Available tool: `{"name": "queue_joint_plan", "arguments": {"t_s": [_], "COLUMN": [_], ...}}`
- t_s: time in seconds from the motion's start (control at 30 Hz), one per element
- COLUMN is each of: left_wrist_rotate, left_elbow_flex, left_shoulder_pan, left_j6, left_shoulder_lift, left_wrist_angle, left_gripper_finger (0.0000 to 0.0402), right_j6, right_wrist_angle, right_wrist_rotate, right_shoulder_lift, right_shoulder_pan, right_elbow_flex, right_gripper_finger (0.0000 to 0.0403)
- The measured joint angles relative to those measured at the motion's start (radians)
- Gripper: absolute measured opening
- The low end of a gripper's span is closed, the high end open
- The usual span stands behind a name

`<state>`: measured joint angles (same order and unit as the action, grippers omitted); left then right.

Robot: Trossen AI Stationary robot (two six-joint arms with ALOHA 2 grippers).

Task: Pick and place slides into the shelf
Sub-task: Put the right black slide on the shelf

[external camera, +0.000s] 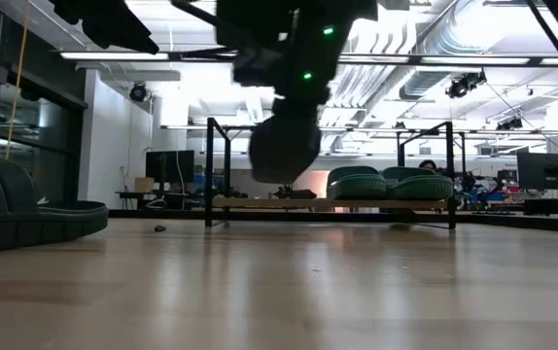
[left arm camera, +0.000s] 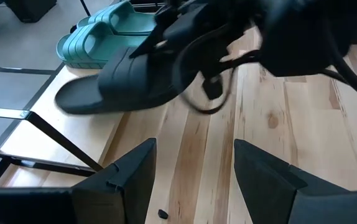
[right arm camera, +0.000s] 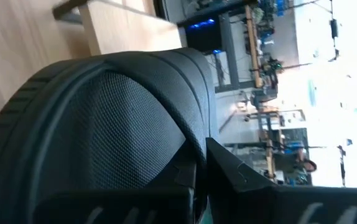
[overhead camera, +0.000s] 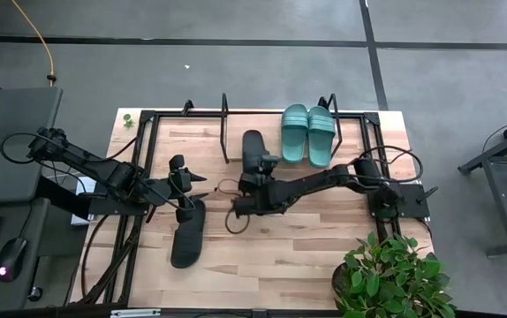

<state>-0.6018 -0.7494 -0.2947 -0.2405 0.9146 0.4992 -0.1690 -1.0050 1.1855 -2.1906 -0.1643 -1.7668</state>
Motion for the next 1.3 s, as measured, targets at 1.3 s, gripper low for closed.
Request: {"name": "queue_joint_plan", "arguments": {"t_s": [1.3], "left_wrist_rotate": [0.007], "left_elbow_flex": [0.0], "left_shoulder_pan": [0.0], "left_j6": [-0.003], "left_shoulder_lift": [0.0], "left_wrist_angle": [-0.004], "left_gripper_finger": [0.0198], "right_j6": [0.537], "right_wrist_angle": [0.582], "right_wrist_rotate": [-0.258], "right_shoulder_lift": [-0.03], "right_shoulder_pan": [0.3], "right_elbow_flex": [0.0], "right_gripper_finger": [0.0]}}
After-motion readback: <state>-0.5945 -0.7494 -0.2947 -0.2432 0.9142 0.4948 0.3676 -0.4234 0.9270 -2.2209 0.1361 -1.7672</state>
